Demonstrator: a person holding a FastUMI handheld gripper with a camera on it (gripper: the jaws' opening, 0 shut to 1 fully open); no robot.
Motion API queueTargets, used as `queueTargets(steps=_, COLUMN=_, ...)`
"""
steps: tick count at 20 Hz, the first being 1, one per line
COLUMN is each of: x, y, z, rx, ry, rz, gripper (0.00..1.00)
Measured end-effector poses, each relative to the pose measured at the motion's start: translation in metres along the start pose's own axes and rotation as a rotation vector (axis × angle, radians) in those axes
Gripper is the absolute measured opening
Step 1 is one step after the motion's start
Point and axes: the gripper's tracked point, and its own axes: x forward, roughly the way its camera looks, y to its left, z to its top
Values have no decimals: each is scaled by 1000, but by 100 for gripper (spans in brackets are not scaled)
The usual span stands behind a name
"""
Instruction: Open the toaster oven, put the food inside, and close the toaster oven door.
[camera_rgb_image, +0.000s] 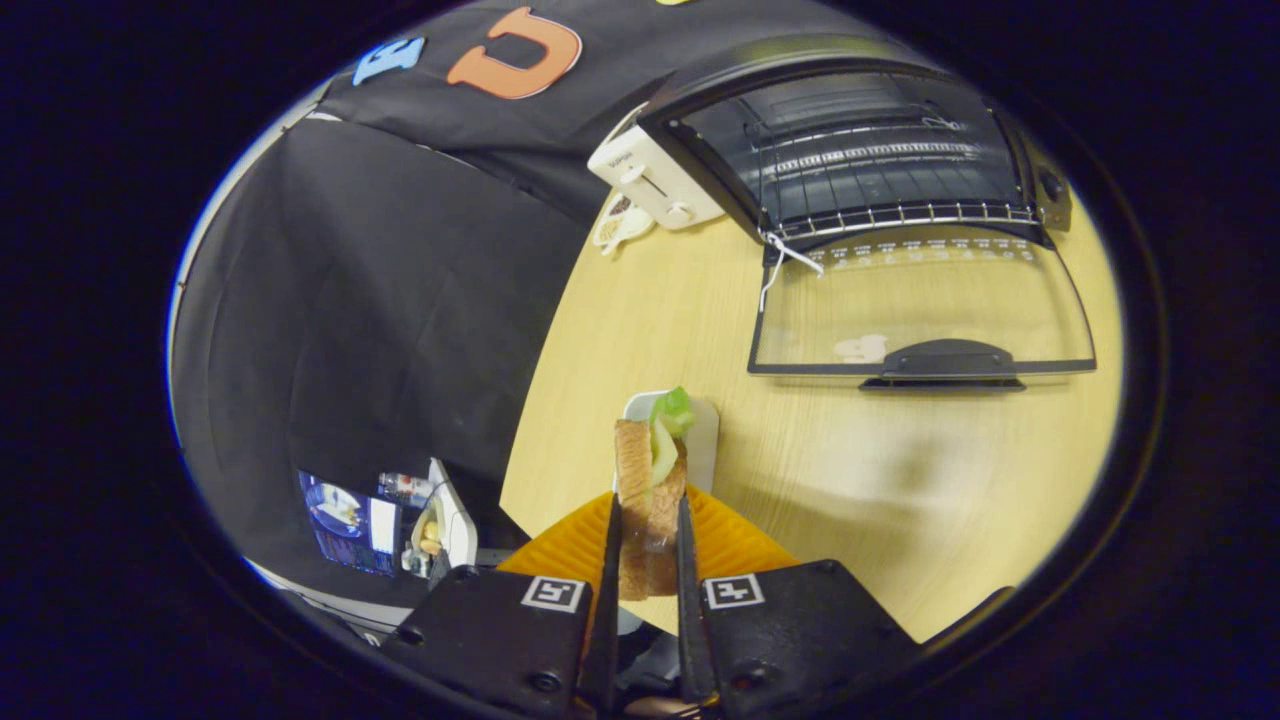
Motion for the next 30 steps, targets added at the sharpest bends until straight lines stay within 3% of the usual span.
queueTargets(steps=9, x=-107, y=10, z=44, rx=94, ry=-297, rz=103, gripper=28)
queueTargets(steps=17, x=-183, y=-50, z=76, rx=203, ry=-585, rz=40, gripper=28)
queueTargets(steps=25, x=-152, y=-130, z=115, rx=407, ry=-737, rz=31, gripper=28)
queueTargets(steps=30, x=-103, y=-152, z=153, rx=616, ry=-801, rz=149, gripper=28)
